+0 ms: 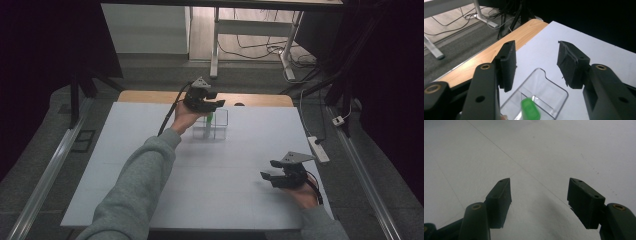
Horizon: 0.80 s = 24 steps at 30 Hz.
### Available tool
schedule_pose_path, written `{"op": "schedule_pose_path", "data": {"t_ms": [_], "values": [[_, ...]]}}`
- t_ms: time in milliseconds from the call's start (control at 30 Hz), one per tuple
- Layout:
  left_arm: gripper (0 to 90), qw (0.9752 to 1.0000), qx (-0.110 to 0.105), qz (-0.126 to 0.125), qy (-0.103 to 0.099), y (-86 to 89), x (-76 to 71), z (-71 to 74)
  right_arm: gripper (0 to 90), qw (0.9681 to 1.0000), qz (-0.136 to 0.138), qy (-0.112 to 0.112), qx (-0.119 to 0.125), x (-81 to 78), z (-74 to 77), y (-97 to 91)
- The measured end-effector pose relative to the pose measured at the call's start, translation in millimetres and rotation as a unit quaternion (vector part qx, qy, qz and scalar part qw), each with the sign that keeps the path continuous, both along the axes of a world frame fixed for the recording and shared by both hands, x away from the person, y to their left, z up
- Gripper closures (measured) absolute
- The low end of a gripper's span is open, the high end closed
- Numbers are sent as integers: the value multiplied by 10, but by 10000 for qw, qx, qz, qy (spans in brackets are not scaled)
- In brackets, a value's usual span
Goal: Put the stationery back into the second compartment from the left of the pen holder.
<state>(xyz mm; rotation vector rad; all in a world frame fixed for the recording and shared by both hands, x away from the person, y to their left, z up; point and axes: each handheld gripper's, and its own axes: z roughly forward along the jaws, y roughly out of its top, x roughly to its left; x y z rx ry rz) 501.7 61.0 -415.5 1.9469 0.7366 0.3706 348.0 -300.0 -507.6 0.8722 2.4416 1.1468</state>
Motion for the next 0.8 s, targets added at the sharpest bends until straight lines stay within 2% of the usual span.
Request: {"op": "schedule_pose_path", "data": {"t_ms": [133, 400, 533, 800], "values": [[471, 9999, 111, 3, 22, 67, -49, 9, 354, 10000, -3, -13, 17, -4, 8, 3], [465, 9999, 71, 8, 117, 220, -121, 13, 352, 10000, -23, -23, 23, -1, 9, 2], [465, 9998, 61, -115, 167, 266, -182, -5, 352, 10000, -43, -41, 24, -5, 10, -5], [461, 9991, 143, -107, 374, 358, -351, -50, 351, 10000, -35, -39, 48, -9, 5, -8]]}}
